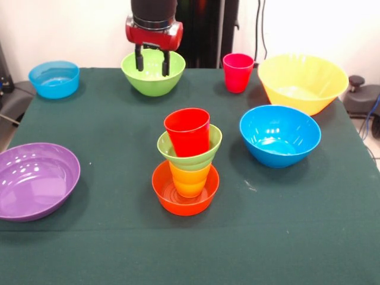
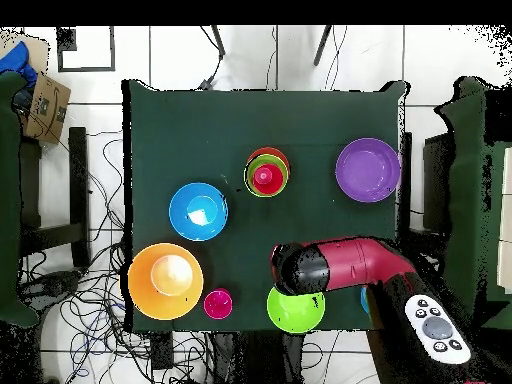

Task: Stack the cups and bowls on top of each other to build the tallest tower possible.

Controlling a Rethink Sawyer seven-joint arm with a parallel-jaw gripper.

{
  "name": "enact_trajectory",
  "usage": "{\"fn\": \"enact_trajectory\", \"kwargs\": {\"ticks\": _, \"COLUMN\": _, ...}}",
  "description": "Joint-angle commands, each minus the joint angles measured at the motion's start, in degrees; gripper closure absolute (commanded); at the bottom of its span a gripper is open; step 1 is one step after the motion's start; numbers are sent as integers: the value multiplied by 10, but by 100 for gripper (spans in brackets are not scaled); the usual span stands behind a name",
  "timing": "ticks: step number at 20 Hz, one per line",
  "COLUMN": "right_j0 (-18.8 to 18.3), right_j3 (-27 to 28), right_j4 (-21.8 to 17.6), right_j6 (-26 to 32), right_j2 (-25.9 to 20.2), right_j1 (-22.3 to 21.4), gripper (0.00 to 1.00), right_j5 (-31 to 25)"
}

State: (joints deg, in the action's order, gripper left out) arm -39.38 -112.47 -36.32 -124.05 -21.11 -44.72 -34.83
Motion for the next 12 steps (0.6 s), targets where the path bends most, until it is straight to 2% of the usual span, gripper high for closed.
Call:
{"fn": "enact_trajectory", "kwargs": {"ticks": 1, "right_j0": 38, "right_j3": -26, "right_j4": -9, "right_j6": -72, "right_j2": 44, "right_j1": 36, "gripper": 0, "right_j5": 46}}
{"fn": "enact_trajectory", "kwargs": {"ticks": 8, "right_j0": 65, "right_j3": -21, "right_j4": -26, "right_j6": -101, "right_j2": 88, "right_j1": 58, "gripper": 0, "right_j5": 105}}
{"fn": "enact_trajectory", "kwargs": {"ticks": 12, "right_j0": 80, "right_j3": -19, "right_j4": -18, "right_j6": -105, "right_j2": 112, "right_j1": 72, "gripper": 0, "right_j5": 143}}
